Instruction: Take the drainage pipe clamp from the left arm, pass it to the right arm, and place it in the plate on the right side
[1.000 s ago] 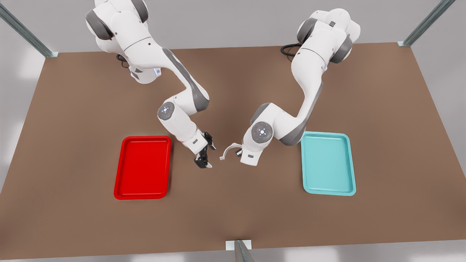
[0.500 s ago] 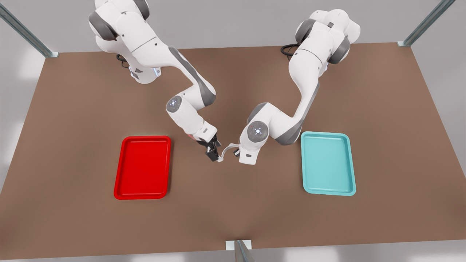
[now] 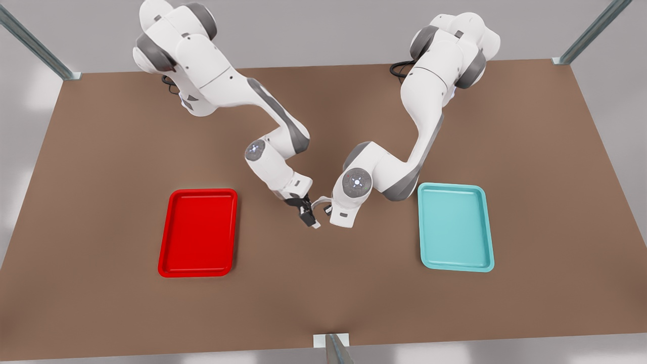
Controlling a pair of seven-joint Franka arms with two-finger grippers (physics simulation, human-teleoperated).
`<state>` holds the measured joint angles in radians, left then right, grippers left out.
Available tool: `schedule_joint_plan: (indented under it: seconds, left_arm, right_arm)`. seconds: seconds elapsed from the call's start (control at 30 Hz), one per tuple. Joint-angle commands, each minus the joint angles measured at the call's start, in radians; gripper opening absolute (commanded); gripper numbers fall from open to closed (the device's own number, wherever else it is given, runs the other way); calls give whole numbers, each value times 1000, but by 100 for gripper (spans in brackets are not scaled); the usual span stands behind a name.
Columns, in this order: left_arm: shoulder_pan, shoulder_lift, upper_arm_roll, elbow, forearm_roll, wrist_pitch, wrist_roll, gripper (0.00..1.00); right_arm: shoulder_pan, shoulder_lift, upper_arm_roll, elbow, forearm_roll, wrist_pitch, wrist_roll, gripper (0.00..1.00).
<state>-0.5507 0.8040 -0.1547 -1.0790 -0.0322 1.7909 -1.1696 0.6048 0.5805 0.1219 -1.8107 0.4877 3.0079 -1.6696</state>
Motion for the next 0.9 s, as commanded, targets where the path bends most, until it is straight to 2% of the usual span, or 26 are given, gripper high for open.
schedule_joint_plan:
  seconds: [0.0, 0.13, 0.23, 0.3, 0.33, 0.37, 0.4, 0.43, 0.6, 0.63, 0.7, 0.77, 0.87]
  left_arm:
    - [0, -2, 0, 1, -2, 2, 56, 21]
    - [0, 1, 0, 1, 0, 5, 56, 21]
    - [0, 1, 0, 1, 0, 7, 56, 21]
    - [0, 1, 0, 1, -2, 8, 53, 21]
    - [0, 1, 0, 1, -3, 8, 50, 44]
    - [0, 1, 1, 7, -5, 10, 48, 71]
    - [0, 1, 1, 7, -6, 10, 48, 93]
    - [0, 0, 3, 8, -9, 10, 45, 100]
    - [8, -9, 4, 88, -63, -128, 10, 100]
    - [17, -9, 6, 135, -63, -203, 11, 100]
    - [176, -101, 6, 177, -61, -430, 189, 100]
    - [339, -147, 9, 177, -51, -493, 356, 100]
    - [432, -161, 11, 179, 63, -565, 560, 100]
  right_arm:
    - [1, 12, 2, 7, 0, 34, -105, 99]
    - [7, 29, 4, 13, 0, 49, -104, 97]
    - [10, 30, 4, 13, 0, 52, -101, 64]
    - [15, 30, 4, 14, 0, 52, -101, 36]
    - [15, 32, 4, 19, 2, 52, -101, 21]
    - [15, 32, 4, 19, 2, 52, -101, 21]
    - [15, 32, 4, 19, 2, 52, -99, 21]
    - [15, 32, 4, 19, 2, 52, -99, 21]
    - [13, 32, 4, 19, 2, 52, -91, 21]
    - [13, 32, 4, 19, 2, 52, -91, 21]
    - [12, 30, 4, 21, 2, 52, -91, 21]
    - [4, 30, 2, 21, 2, 52, -88, 21]
    - [-26, 30, 2, 30, 0, 43, -93, 21]
